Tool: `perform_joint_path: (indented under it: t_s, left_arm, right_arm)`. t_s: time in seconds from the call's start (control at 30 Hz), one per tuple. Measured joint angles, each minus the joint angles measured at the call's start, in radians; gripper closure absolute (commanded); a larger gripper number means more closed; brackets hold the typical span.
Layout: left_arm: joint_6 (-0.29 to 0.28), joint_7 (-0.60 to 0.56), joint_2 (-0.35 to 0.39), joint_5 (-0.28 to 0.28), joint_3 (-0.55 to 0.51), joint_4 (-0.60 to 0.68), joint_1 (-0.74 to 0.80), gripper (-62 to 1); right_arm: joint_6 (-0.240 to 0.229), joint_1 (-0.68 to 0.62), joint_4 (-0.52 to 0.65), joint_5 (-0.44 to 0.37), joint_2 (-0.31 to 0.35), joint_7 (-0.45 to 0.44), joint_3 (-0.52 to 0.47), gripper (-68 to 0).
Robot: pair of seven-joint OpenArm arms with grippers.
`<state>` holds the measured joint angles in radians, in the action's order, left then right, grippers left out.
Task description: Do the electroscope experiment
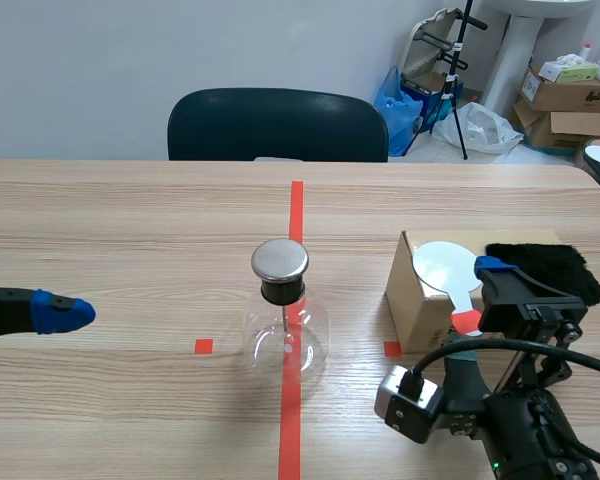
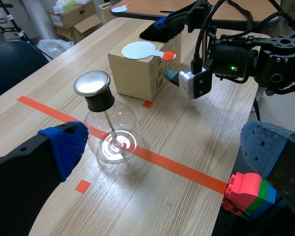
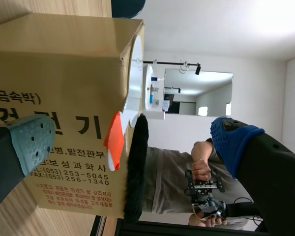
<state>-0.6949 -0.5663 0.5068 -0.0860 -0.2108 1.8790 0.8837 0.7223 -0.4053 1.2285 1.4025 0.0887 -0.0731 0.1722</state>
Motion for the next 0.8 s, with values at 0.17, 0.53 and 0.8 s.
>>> perform_joint_path:
  t_s: [0.17,0.53,0.8]
  left_arm:
    - [0.000,0.044,0.000,-0.001,0.000,-0.001,0.000,-62.3]
    - [0.000,0.061,0.000,0.000,0.000,-0.002,0.000,-62.3]
    - [0.000,0.062,-0.003,0.035,0.001,-0.002,0.000,-62.3]
  right_arm:
    - [-0.001,-0.082,0.056,0.000,0.000,0.026,0.000,-67.9]
    - [0.000,-0.301,0.317,-0.198,0.003,-0.100,-0.002,-67.9]
    - [-0.197,-0.394,0.573,-0.575,0.056,-0.213,-0.003,-67.9]
